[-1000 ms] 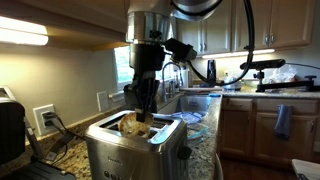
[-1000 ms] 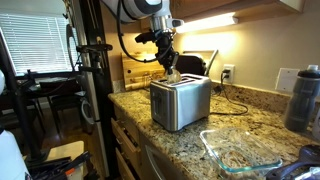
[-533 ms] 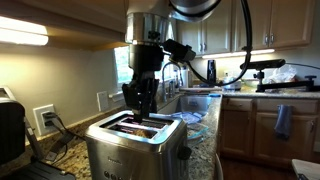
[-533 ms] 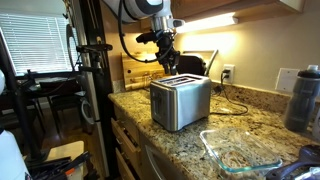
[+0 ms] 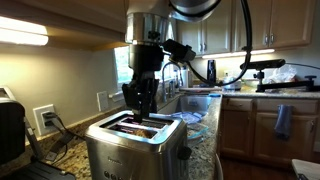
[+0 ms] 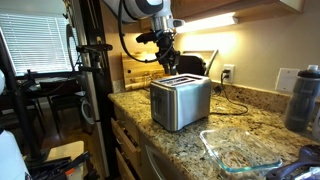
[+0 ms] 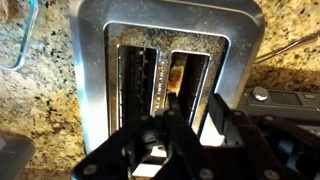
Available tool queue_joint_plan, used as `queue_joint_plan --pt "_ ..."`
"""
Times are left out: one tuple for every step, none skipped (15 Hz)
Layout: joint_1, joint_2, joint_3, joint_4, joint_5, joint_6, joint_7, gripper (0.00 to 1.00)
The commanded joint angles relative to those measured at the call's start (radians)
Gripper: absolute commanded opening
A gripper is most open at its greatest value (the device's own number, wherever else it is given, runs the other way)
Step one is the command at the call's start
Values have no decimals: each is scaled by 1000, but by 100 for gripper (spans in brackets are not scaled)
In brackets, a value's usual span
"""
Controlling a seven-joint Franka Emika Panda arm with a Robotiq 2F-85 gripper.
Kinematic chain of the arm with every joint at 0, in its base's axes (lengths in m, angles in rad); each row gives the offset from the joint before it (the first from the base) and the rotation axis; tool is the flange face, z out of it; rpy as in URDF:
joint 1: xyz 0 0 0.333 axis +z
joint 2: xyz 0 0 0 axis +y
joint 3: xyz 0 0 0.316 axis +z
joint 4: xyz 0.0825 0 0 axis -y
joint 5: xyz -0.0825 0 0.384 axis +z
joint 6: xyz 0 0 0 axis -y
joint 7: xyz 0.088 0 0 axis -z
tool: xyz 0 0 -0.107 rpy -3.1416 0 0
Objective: Put a slice of bread in the toaster
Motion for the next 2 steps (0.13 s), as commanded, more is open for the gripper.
queue_joint_plan --pt "6 0 -6 2 -1 -3 1 38" --pt "6 0 -6 2 -1 -3 1 38"
